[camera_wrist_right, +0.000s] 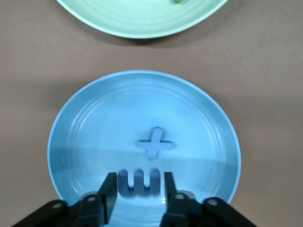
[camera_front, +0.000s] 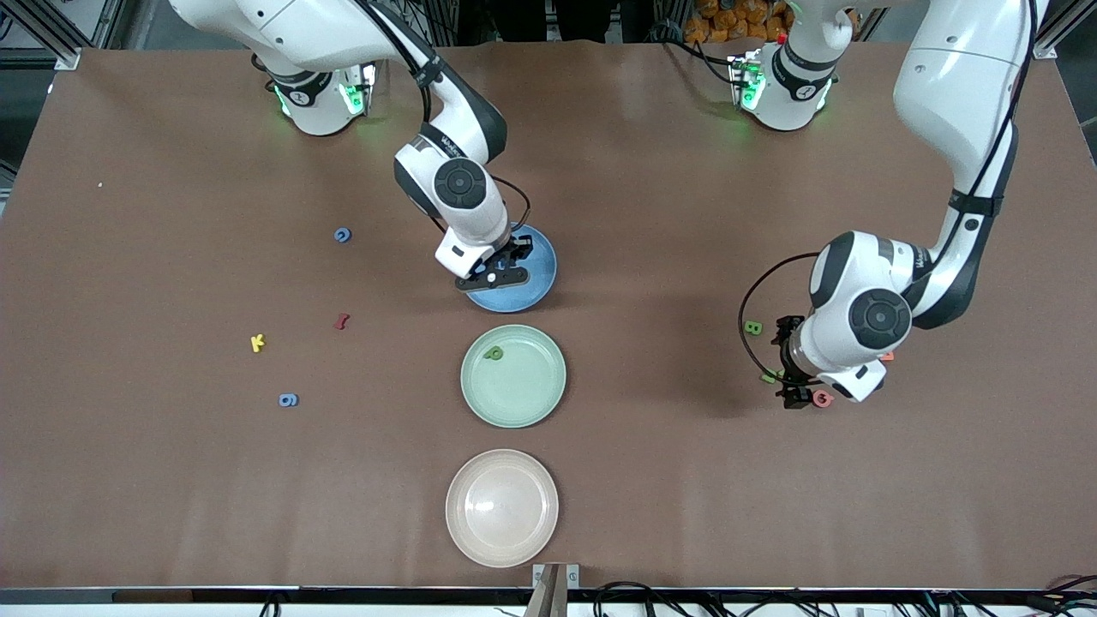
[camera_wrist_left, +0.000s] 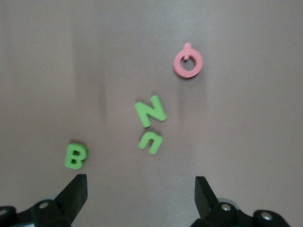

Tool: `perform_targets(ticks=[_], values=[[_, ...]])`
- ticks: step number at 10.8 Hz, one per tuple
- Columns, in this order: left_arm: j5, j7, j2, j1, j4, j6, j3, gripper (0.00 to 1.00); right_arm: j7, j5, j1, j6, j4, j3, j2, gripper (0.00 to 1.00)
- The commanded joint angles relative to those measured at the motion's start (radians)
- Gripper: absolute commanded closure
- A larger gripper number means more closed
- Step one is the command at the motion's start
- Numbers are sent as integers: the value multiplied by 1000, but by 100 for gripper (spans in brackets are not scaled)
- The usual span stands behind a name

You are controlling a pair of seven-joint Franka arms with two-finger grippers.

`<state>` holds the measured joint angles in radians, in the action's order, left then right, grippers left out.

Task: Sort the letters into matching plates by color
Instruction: 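Carry the blue E to the blue plate while the left gripper withdraws, then release the E on the blue plate while the left gripper reaches the green B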

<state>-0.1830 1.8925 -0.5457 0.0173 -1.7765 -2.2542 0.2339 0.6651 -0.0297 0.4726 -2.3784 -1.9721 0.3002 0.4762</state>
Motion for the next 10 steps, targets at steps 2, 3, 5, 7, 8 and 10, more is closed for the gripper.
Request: perform_targets(ticks=[2, 3, 5, 7, 8, 10], values=[[25, 16, 148, -3, -279, -160, 15, 0, 22, 13, -26, 5, -13, 7, -8, 0], [24, 8, 142, -5, -288, -171, 22, 0, 21, 13, -49, 30, -11, 8, -13, 0], [23, -77, 116, -7, -282, -199, 24, 0, 21, 10, -127, 76, -10, 7, -45, 0], [23, -174, 84, -8, -281, -215, 24, 0, 21, 2, -239, 111, -5, 2, -70, 0], [23, -197, 78, -8, -282, -237, 22, 0, 13, -4, -277, 111, -1, -10, -80, 0], [17, -201, 56, -10, -287, -251, 22, 0, -126, -10, -337, 110, 24, -41, -80, 0]])
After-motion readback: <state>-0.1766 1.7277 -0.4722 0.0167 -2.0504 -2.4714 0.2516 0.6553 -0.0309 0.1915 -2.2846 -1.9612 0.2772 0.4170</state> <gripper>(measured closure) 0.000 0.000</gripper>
